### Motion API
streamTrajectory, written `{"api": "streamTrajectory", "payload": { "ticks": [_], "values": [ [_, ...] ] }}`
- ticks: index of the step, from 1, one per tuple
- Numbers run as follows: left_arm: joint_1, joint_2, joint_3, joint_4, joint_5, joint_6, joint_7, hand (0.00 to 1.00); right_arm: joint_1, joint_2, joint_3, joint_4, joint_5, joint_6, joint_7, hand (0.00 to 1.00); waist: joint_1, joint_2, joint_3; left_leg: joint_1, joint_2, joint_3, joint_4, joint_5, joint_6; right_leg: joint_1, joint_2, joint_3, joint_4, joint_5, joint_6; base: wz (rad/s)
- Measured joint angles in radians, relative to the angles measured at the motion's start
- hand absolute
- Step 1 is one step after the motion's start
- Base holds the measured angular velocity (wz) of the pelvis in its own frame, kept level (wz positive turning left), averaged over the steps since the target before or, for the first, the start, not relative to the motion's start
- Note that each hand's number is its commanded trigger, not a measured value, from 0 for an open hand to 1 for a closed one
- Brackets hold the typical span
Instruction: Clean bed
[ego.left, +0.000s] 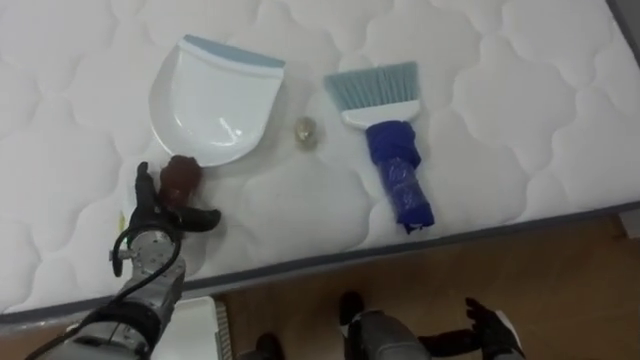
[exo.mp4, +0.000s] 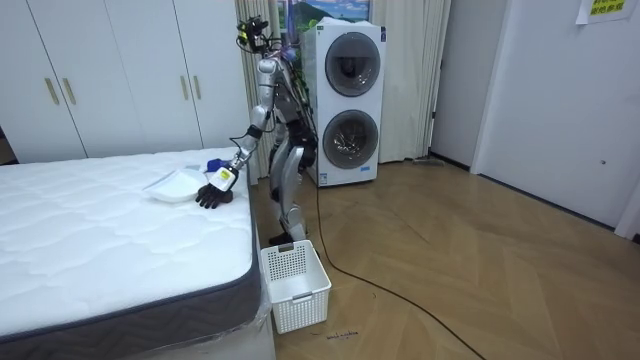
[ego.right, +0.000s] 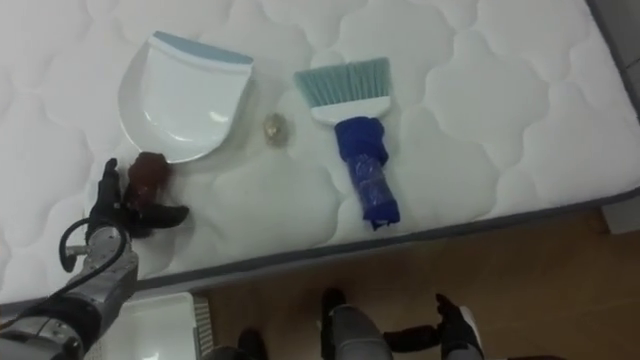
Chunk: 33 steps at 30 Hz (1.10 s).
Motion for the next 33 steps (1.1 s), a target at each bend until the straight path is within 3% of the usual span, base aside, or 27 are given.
{"api": "streamTrajectory", "payload": {
  "ticks": [1,2,7,12,19,33],
  "values": [
    [0.000,0.003,0.000,0.001,0.000,0.002,0.000,0.71,0.002,-0.001,0.010,0.000,0.006,0.000,0.000,0.00,-0.002,0.000,-0.0001,-0.005,0.001,0.002,0.003,-0.001,-0.001,-0.005,0.000,0.002,0.005,-0.001,-0.001,-0.12],
    [-0.002,0.010,-0.006,0.009,0.000,0.003,0.001,1.00,0.009,-0.002,0.028,0.001,0.016,0.001,0.000,0.00,-0.007,0.000,0.0007,-0.013,0.005,0.005,0.016,-0.004,-0.002,-0.015,0.000,0.002,0.017,-0.004,-0.005,-0.05],
    [-0.009,0.060,-0.040,0.038,0.000,0.014,0.008,1.00,0.027,-0.017,0.062,0.005,0.013,0.019,-0.003,0.00,-0.028,0.000,0.0010,-0.044,0.011,0.002,0.078,-0.031,-0.010,-0.049,-0.003,0.005,0.083,-0.030,-0.017,-0.01],
    [-0.030,0.108,-0.039,0.047,-0.021,0.024,0.014,1.00,0.048,-0.039,0.061,0.005,0.006,0.024,-0.018,0.00,-0.028,0.000,0.0008,-0.059,0.010,0.001,0.098,-0.037,-0.013,-0.066,-0.002,0.013,0.105,-0.036,-0.014,0.03],
    [-0.055,0.122,-0.040,0.058,-0.022,0.065,0.020,1.00,0.057,-0.040,0.062,-0.008,-0.031,0.076,-0.022,0.00,-0.038,0.002,0.0002,-0.109,0.006,0.007,0.150,-0.056,0.002,-0.118,-0.013,0.015,0.152,-0.045,-0.008,-0.02],
    [-0.082,0.109,-0.058,0.066,-0.020,0.125,-0.017,1.00,0.056,-0.039,0.062,-0.013,-0.035,0.131,-0.030,0.00,-0.048,0.004,0.0005,-0.133,0.005,0.007,0.196,-0.078,0.016,-0.137,-0.027,0.009,0.188,-0.061,0.000,0.01]
  ]
}}
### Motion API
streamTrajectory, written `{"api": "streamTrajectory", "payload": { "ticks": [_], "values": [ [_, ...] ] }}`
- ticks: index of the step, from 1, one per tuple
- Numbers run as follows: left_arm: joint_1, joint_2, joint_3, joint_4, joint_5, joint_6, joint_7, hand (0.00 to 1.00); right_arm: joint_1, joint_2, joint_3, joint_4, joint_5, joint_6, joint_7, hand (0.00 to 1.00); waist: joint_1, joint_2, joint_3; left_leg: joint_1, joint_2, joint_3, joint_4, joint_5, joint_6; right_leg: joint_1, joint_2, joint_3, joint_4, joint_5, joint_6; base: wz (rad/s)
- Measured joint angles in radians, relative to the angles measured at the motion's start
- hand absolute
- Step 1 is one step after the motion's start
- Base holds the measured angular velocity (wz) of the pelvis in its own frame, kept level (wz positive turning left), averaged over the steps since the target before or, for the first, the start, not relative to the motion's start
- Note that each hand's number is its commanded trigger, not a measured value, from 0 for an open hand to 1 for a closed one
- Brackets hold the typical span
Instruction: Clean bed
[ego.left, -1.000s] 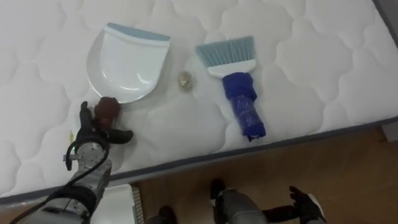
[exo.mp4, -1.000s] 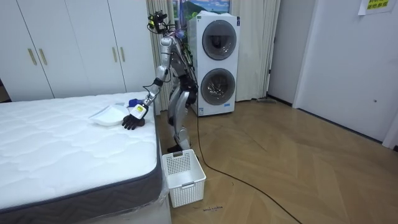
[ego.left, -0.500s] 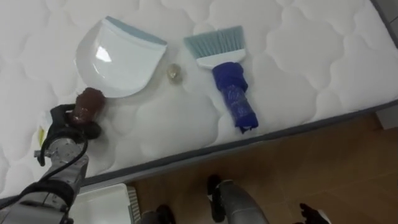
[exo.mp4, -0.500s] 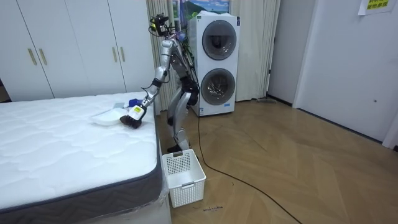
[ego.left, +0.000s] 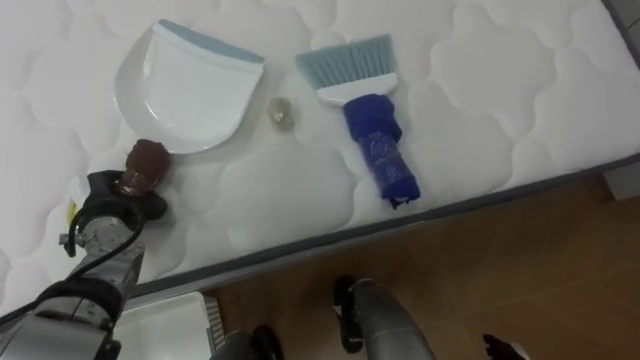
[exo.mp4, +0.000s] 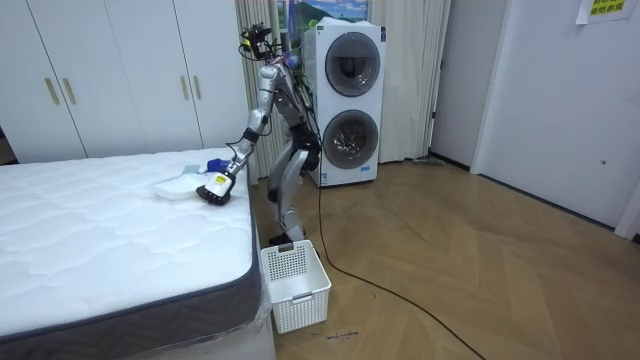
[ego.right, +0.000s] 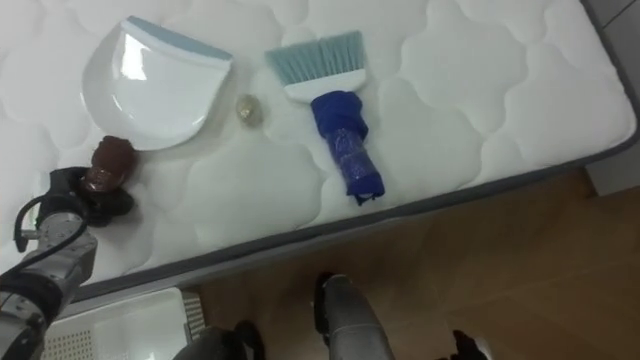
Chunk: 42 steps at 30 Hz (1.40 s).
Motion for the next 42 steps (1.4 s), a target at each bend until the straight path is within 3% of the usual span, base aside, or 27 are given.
{"api": "streamTrajectory", "payload": {
  "ticks": [13,16,22,31,35,42],
  "values": [
    [-0.006,-0.002,0.002,0.013,0.011,0.029,0.002,1.00,0.018,0.000,0.032,0.001,0.010,0.007,-0.004,0.00,0.001,0.003,-0.0021,0.004,0.003,0.001,0.002,-0.003,-0.005,0.002,0.009,0.005,-0.001,0.001,-0.001,-0.01],
    [-0.006,-0.001,-0.001,0.014,0.011,0.033,0.001,1.00,0.022,0.000,0.037,0.002,0.012,0.021,-0.003,0.00,0.007,0.007,-0.0040,0.006,0.003,0.001,0.001,-0.003,-0.005,0.005,0.009,0.005,-0.002,0.001,-0.001,0.00],
    [-0.003,-0.001,-0.014,0.021,0.011,0.042,-0.001,1.00,0.019,0.000,0.037,0.003,0.019,0.015,-0.028,0.00,0.027,0.019,-0.0087,0.025,0.014,0.006,-0.010,-0.003,-0.006,0.026,0.017,0.002,-0.019,0.004,-0.005,-0.03],
    [0.015,0.023,0.002,0.041,0.084,0.042,0.007,1.00,0.007,-0.009,-0.052,0.003,0.064,-0.035,-0.036,0.00,0.079,0.042,-0.0108,0.029,0.022,0.004,-0.033,0.002,-0.017,0.029,0.026,-0.001,-0.044,0.009,-0.011,-0.02],
    [0.021,0.056,0.004,0.041,0.161,0.040,0.048,1.00,-0.001,-0.011,-0.104,0.003,0.099,-0.061,-0.039,0.00,0.096,0.050,-0.0104,0.039,0.020,-0.004,-0.047,0.005,-0.019,0.045,0.022,-0.009,-0.059,0.011,-0.012,0.05],
    [0.041,0.101,0.005,0.009,0.304,-0.020,0.151,1.00,-0.007,-0.015,-0.135,-0.009,0.204,-0.133,-0.037,0.00,0.114,0.061,-0.0142,0.053,0.019,-0.005,-0.109,0.032,-0.015,0.074,0.020,-0.029,-0.130,0.032,-0.006,0.07]
  ]
}}
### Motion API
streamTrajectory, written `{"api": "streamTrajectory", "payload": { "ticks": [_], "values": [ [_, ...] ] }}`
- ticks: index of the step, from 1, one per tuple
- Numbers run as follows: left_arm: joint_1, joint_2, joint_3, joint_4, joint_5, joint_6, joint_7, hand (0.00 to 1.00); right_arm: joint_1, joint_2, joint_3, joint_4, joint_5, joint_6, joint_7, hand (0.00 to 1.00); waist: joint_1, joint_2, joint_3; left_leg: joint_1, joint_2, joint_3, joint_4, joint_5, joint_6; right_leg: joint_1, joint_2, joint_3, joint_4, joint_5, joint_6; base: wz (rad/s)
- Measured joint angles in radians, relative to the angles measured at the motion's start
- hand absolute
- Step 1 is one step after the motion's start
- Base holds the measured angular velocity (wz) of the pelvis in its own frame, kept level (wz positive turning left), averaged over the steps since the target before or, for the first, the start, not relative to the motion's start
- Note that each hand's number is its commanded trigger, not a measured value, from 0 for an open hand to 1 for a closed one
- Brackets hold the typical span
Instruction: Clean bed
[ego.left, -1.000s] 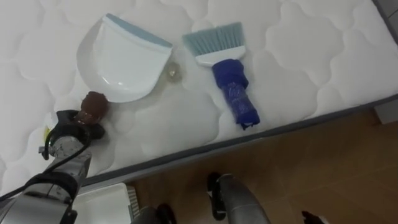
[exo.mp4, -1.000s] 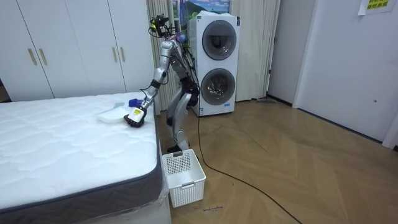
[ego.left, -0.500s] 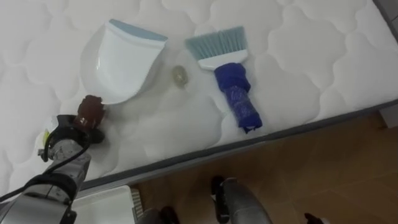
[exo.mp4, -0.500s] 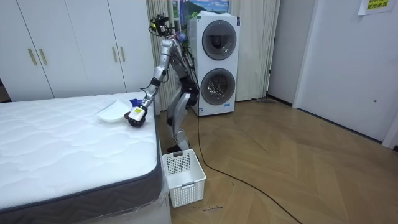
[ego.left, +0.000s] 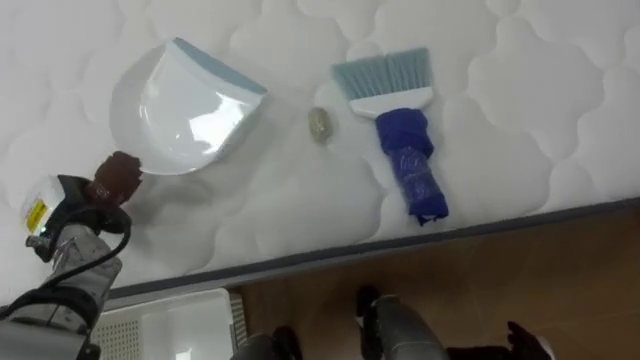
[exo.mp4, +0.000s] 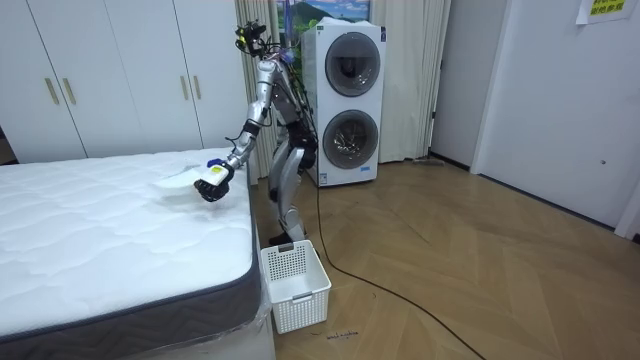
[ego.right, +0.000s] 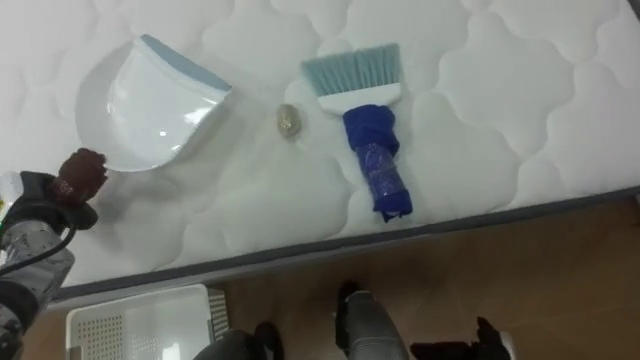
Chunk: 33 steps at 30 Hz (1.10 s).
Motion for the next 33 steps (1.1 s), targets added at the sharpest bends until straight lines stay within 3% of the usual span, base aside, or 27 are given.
{"api": "streamTrajectory", "payload": {
  "ticks": [5,16,21,27,33],
  "values": [
    [0.005,0.018,-0.001,-0.025,0.117,-0.047,0.070,1.00,-0.003,-0.009,-0.021,-0.027,0.038,-0.010,0.000,0.00,0.016,0.001,-0.0007,-0.008,-0.003,0.002,-0.006,0.011,0.005,0.000,-0.007,-0.005,-0.010,0.000,0.004,0.05],
    [0.030,0.034,-0.063,-0.066,0.305,-0.063,0.175,1.00,-0.045,-0.015,-0.074,-0.096,0.181,-0.035,-0.013,0.00,0.017,0.006,0.0014,-0.009,-0.019,0.007,-0.006,0.017,0.015,0.000,-0.027,-0.005,-0.006,-0.007,0.018,0.04],
    [0.049,0.034,-0.145,-0.072,0.374,-0.066,0.214,1.00,-0.059,-0.019,-0.111,-0.170,0.274,-0.035,-0.078,0.00,0.000,0.006,0.0014,-0.005,-0.021,0.027,-0.020,0.016,0.019,-0.004,-0.031,-0.004,0.002,-0.009,0.023,0.05],
    [0.079,0.033,-0.166,-0.106,0.490,-0.072,0.270,1.00,-0.069,-0.019,-0.115,-0.328,0.211,-0.047,-0.182,0.00,-0.019,0.004,0.0003,0.011,-0.020,0.047,-0.036,0.017,0.020,-0.004,-0.029,0.010,0.004,-0.010,0.022,-0.06],
    [0.116,0.025,-0.220,-0.111,0.513,-0.072,0.293,1.00,-0.079,-0.012,-0.114,-0.369,0.092,-0.041,-0.311,0.00,-0.037,-0.016,0.0013,0.047,-0.021,0.086,-0.042,0.023,0.026,0.009,-0.031,0.040,0.006,-0.012,0.027,-0.13]
  ]
}}
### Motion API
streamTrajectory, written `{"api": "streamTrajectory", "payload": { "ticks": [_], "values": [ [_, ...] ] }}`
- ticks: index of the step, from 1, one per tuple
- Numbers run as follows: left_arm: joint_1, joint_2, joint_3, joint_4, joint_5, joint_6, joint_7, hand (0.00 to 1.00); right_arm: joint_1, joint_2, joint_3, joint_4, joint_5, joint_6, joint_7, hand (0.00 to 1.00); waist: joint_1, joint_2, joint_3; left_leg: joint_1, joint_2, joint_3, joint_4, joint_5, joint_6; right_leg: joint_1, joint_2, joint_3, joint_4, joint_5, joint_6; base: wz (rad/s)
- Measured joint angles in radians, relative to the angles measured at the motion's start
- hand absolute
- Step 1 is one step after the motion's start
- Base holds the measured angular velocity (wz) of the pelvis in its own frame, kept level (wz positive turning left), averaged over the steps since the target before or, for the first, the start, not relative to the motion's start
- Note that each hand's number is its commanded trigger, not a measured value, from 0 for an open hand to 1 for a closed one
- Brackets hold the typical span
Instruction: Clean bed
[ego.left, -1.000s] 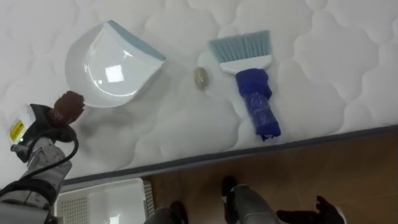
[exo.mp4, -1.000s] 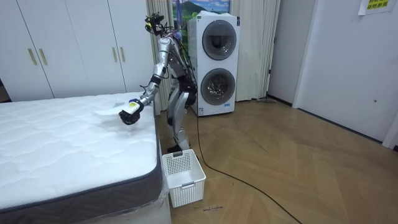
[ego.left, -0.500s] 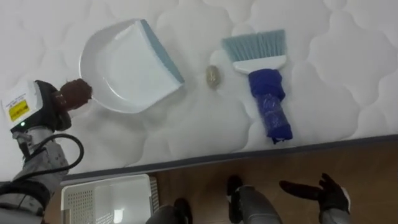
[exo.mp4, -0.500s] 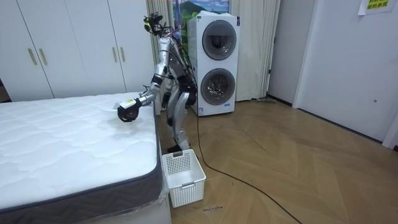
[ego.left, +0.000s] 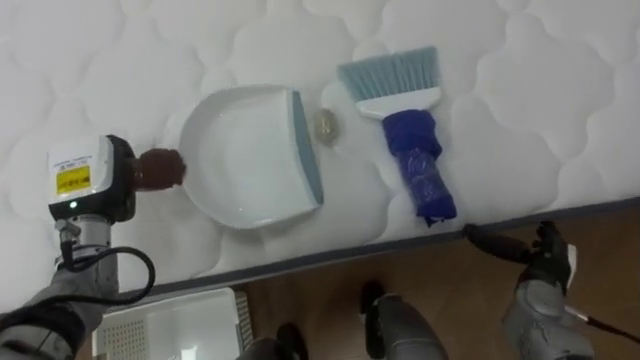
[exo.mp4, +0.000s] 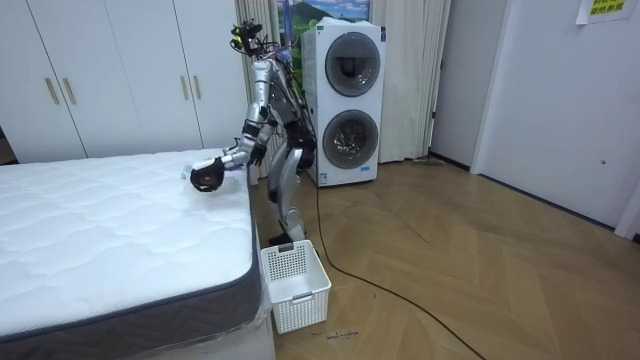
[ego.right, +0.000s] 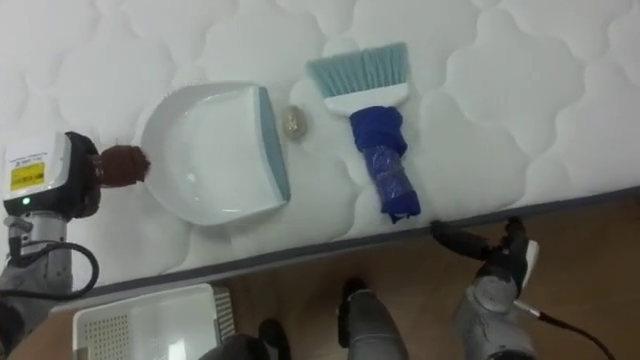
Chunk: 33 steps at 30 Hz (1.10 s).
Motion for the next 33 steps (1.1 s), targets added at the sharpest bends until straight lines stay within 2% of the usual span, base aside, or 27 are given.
{"api": "streamTrajectory", "payload": {
  "ticks": [2,4,6,9,12,14,19,25,28,32,33],
  "values": [
    [0.014,0.000,-0.003,0.004,-0.002,0.004,0.001,1.00,0.003,0.001,0.003,-0.025,-0.040,0.000,-0.054,0.00,0.000,-0.013,0.0017,0.008,-0.002,0.011,-0.012,0.001,0.001,-0.002,-0.001,0.010,0.000,0.000,0.002,-0.17],
    [0.028,0.000,-0.001,0.003,0.000,0.013,0.002,1.00,0.000,0.000,-0.004,-0.083,-0.130,-0.004,-0.126,0.00,-0.001,-0.025,-0.0012,0.004,0.000,0.017,-0.013,0.001,0.002,-0.009,0.001,0.017,-0.003,0.001,0.003,-0.11],
    [0.052,-0.002,-0.001,-0.017,-0.001,0.026,0.001,1.00,-0.020,-0.003,-0.042,-0.162,-0.242,-0.035,-0.201,0.00,0.000,-0.034,-0.0062,-0.001,0.002,0.017,-0.020,0.001,0.002,-0.013,0.010,0.023,-0.017,0.012,0.006,-0.04],
    [0.062,-0.004,-0.001,-0.019,-0.001,0.030,-0.004,1.00,-0.055,-0.005,-0.050,-0.207,-0.343,-0.069,-0.271,0.00,0.006,-0.042,-0.0121,0.003,0.003,0.016,-0.024,0.002,0.003,-0.006,0.017,0.021,-0.026,0.021,0.008,0.00],
    [0.064,-0.012,-0.001,-0.022,0.001,0.033,-0.026,1.00,-0.063,-0.004,-0.048,-0.225,-0.423,-0.085,-0.305,0.00,0.014,-0.043,-0.0122,0.021,0.002,0.014,-0.034,0.003,0.006,0.018,0.014,0.013,-0.042,0.022,0.009,0.01],
    [0.064,-0.014,-0.001,-0.028,0.004,0.038,-0.044,1.00,-0.063,-0.004,-0.047,-0.232,-0.453,-0.091,-0.321,0.00,0.028,-0.042,-0.0124,0.028,0.002,0.015,-0.038,0.004,0.007,0.025,0.015,0.013,-0.052,0.025,0.012,-0.04],
    [0.064,-0.014,-0.002,-0.032,-0.010,0.045,-0.089,1.00,-0.077,-0.004,-0.002,-0.251,-0.506,-0.099,-0.337,0.00,0.034,-0.041,-0.0121,0.026,0.005,0.015,-0.036,0.005,0.008,0.027,0.008,0.007,-0.051,0.025,0.012,0.02],
    [0.050,-0.014,-0.022,-0.036,-0.032,0.046,-0.130,1.00,-0.123,-0.010,0.099,-0.250,-0.517,-0.103,-0.356,0.00,0.063,-0.038,-0.0104,0.028,0.012,0.011,-0.032,0.005,0.008,0.030,0.000,-0.018,-0.049,0.029,0.005,-0.01],
    [0.046,-0.014,-0.022,-0.034,-0.031,0.047,-0.130,1.00,-0.125,-0.009,0.131,-0.249,-0.517,-0.103,-0.354,0.00,0.082,-0.034,-0.0078,0.026,0.020,0.010,-0.029,0.005,0.008,0.036,-0.001,-0.033,-0.051,0.032,0.001,0.04],
    [0.037,-0.014,-0.021,-0.031,-0.032,0.049,-0.131,1.00,-0.130,-0.010,0.130,-0.247,-0.511,-0.103,-0.344,0.00,0.087,-0.025,0.0021,0.018,0.019,0.009,-0.035,0.003,0.010,0.031,-0.012,-0.045,-0.051,0.031,-0.001,0.14],
    [0.032,-0.014,-0.019,-0.033,-0.032,0.048,-0.131,1.00,-0.130,-0.010,0.130,-0.247,-0.509,-0.103,-0.335,0.00,0.087,-0.025,0.0023,0.008,0.019,0.008,-0.033,0.003,0.009,0.023,-0.014,-0.047,-0.050,0.032,-0.002,0.10]
  ]
}}
